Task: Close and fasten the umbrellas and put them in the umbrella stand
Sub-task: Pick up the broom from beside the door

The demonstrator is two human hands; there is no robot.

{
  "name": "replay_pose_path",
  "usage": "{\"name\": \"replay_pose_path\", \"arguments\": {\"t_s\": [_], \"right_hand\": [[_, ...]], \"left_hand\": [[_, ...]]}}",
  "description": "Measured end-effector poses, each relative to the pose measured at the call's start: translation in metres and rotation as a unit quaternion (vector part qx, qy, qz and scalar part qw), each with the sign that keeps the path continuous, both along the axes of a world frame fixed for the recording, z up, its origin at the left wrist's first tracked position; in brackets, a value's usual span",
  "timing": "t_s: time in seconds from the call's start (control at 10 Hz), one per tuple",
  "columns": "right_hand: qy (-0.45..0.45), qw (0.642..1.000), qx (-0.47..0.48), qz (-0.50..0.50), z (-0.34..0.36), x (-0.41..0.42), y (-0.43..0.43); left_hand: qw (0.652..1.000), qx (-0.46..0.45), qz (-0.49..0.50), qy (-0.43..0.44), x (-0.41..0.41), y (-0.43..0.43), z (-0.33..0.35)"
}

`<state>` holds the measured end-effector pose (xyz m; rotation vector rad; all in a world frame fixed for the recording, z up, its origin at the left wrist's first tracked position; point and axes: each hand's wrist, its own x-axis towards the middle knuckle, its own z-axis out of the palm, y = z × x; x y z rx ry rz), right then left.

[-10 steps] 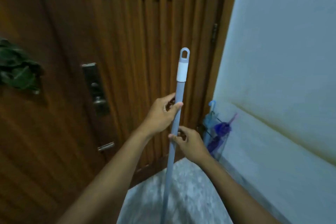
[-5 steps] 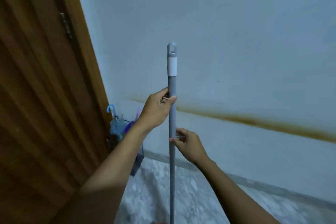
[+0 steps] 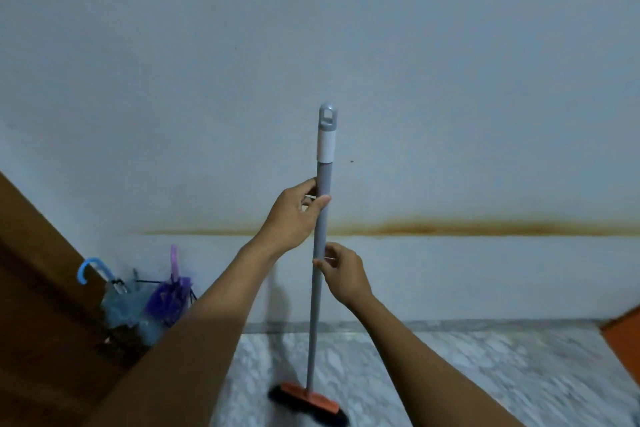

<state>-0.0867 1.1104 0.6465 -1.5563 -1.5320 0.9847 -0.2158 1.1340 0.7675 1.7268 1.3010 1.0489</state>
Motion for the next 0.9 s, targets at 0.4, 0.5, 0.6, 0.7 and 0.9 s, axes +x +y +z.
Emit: {"name": "replay_pose_path", "arguments": {"t_s": [0.4,0.5,0.6,0.7,0.9], "right_hand": [[0.021,0.998,0.0,0.051,-0.033,0.012,0.126],[0.022,0.998,-0.005,0.051,-0.035,0.014,0.138],[0.028,0.999,-0.011,0.045,-0.04,0.016,0.147],[0.021,0.998,-0.039,0.04,-0.039,0.017,0.149],[0.013,0.999,-0.05,0.015,-0.022,0.02,0.138]], "left_hand": [[0.994,0.003,0.105,0.006,0.023,0.12,-0.031],[0.991,-0.005,0.135,-0.012,0.028,0.132,-0.035],[0.988,-0.003,0.153,-0.033,0.031,0.14,-0.042],[0.983,-0.009,0.175,-0.044,0.031,0.137,-0.045],[0.984,-0.054,0.166,-0.036,0.02,0.119,-0.038]]}}
